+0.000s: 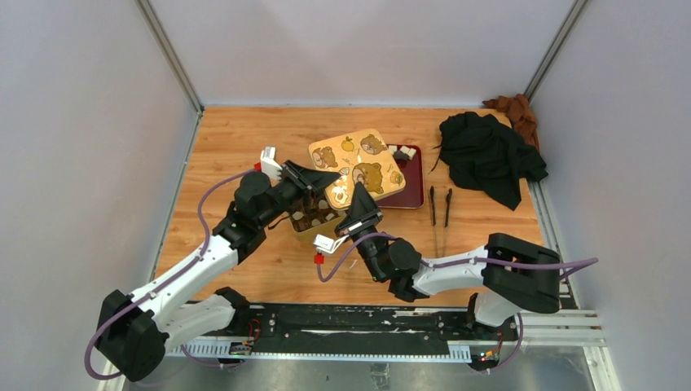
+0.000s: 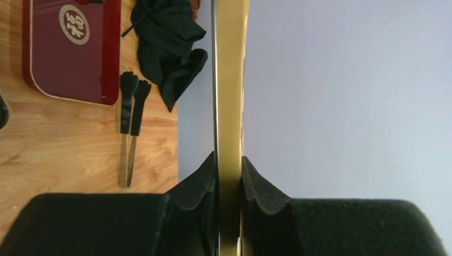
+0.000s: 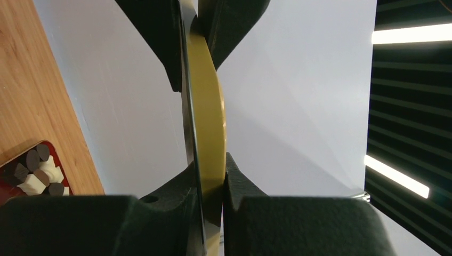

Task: Pack the chocolate
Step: Pick up the box lid from the center of the board, then close the box lid on the packing box.

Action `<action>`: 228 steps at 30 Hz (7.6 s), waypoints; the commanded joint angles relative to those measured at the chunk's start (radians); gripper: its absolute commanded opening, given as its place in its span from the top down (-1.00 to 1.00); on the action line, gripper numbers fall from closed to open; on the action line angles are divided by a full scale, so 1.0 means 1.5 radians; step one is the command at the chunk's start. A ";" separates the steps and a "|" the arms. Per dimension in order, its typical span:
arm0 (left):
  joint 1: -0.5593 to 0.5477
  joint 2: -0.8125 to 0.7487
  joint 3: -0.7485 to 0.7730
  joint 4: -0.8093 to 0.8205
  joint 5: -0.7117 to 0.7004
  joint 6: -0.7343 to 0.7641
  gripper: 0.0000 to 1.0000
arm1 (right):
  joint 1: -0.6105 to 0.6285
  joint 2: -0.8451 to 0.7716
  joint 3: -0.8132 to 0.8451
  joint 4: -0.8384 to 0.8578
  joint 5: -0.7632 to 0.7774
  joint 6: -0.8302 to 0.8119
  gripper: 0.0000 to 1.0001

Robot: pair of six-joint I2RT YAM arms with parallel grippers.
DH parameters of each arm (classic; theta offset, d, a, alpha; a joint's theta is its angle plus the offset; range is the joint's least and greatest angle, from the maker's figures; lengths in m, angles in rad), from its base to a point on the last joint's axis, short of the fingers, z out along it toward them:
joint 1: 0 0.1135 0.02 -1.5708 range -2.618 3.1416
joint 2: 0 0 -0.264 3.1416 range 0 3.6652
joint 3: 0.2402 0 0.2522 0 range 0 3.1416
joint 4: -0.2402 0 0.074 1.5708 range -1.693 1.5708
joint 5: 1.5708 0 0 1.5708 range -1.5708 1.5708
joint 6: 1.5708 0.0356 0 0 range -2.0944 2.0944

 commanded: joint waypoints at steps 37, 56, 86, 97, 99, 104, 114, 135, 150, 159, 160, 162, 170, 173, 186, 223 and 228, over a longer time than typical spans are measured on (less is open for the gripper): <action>0.246 0.100 -0.106 0.152 0.081 0.068 1.00 | -0.295 -0.288 0.172 -0.937 -0.318 1.100 -0.38; 0.246 0.160 -0.199 0.218 0.094 0.102 1.00 | -0.441 0.058 0.400 -1.010 -0.571 1.428 -0.30; 0.247 0.083 -0.245 0.058 -0.009 0.224 0.48 | -0.489 0.224 0.483 -0.996 -0.693 1.483 -0.35; 0.247 0.077 -0.225 0.011 -0.019 0.250 0.45 | -0.497 0.280 0.529 -1.014 -0.757 1.480 -0.37; 0.247 0.073 -0.224 0.003 -0.022 0.254 0.42 | -0.494 0.289 0.529 -1.004 -0.775 1.482 -0.36; 0.247 0.056 -0.214 -0.030 -0.031 0.271 0.41 | -0.482 0.308 0.541 -1.001 -0.790 1.485 -0.30; 0.247 0.023 -0.164 -0.141 -0.068 0.331 0.25 | -0.464 0.322 0.555 -1.009 -0.790 1.480 -0.19; 0.247 0.105 -0.059 -0.254 -0.117 0.418 -0.48 | -0.440 0.321 0.558 -1.021 -0.727 1.530 -0.16; 0.247 0.172 -0.102 -0.084 0.105 0.357 -0.06 | -0.427 0.299 0.544 -1.029 -0.698 1.572 -0.16; 0.239 0.096 -0.187 -0.064 0.153 0.323 0.16 | -0.421 0.237 0.466 -1.024 -0.681 1.568 -0.16; 0.238 0.083 -0.200 -0.065 0.153 0.323 0.18 | -0.419 0.226 0.452 -1.020 -0.680 1.566 -0.16; 0.238 0.060 -0.225 -0.065 0.150 0.323 0.22 | -0.415 0.209 0.420 -1.009 -0.677 1.561 -0.16; 0.237 0.038 -0.316 -0.066 0.111 0.354 0.33 | -0.412 0.186 0.303 -0.938 -0.647 1.543 -0.18; 0.234 0.050 -0.341 -0.066 0.102 0.367 0.33 | -0.413 0.182 0.275 -0.914 -0.636 1.540 -0.20; 0.227 0.029 -0.379 -0.132 0.041 0.401 0.19 | -0.426 0.138 0.199 -0.856 -0.671 1.565 -0.22; 0.239 -0.224 -0.276 -0.385 0.164 0.409 -0.37 | -0.474 -0.009 0.119 -0.845 -0.761 1.616 -0.27; 0.215 -0.250 -0.305 -0.367 0.165 0.381 -0.38 | -0.474 0.001 0.119 -0.840 -0.762 1.623 -0.25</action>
